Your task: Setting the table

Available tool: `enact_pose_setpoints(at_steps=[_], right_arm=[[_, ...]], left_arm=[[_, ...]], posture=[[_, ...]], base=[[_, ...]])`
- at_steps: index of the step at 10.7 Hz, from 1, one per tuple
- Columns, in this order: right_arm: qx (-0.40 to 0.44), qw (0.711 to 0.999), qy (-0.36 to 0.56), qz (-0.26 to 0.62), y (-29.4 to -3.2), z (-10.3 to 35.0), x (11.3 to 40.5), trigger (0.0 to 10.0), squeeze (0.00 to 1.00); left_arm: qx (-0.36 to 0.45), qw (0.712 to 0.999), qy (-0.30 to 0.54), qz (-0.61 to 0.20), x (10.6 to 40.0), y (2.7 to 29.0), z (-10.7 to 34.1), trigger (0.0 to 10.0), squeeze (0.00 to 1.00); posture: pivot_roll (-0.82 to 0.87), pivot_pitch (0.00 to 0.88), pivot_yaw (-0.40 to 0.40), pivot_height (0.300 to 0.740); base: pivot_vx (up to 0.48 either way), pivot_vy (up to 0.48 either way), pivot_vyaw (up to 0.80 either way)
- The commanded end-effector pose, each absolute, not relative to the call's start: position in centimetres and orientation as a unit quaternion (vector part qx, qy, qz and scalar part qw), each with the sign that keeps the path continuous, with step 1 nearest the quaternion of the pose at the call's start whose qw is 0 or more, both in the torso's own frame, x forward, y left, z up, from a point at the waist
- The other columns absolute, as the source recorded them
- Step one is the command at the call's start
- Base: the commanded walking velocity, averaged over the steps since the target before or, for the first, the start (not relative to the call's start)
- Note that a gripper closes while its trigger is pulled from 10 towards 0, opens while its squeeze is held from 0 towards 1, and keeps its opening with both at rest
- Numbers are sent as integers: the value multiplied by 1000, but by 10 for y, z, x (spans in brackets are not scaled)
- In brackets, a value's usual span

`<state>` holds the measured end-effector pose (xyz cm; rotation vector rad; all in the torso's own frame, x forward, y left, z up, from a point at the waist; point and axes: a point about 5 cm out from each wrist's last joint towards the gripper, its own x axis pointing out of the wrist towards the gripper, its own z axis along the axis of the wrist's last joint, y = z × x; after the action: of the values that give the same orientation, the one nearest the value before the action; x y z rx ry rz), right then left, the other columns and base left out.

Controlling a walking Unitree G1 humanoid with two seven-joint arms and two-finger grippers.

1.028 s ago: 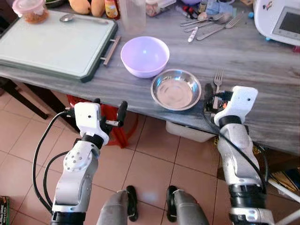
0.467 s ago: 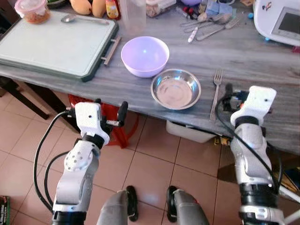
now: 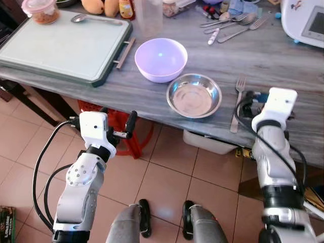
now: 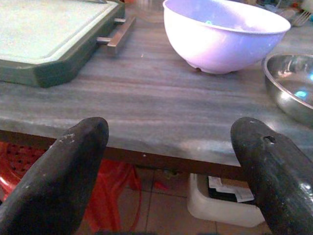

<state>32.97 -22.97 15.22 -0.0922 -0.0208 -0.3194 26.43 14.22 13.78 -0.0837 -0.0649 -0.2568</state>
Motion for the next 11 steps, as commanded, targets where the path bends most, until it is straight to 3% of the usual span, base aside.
enact_pose_setpoints(at_steps=[1,11], right_arm=[[-40,987,8,-155,-233,147,331,10000,0],[11,994,47,-99,-229,142,329,10000,0]], left_arm=[[-39,991,-27,-126,261,144,137,10000,0],[-41,991,-21,-128,262,142,135,10000,0]], posture=[[30,256,72,740],[15,251,65,740]], base=[[0,0,0],[0,0,0]])
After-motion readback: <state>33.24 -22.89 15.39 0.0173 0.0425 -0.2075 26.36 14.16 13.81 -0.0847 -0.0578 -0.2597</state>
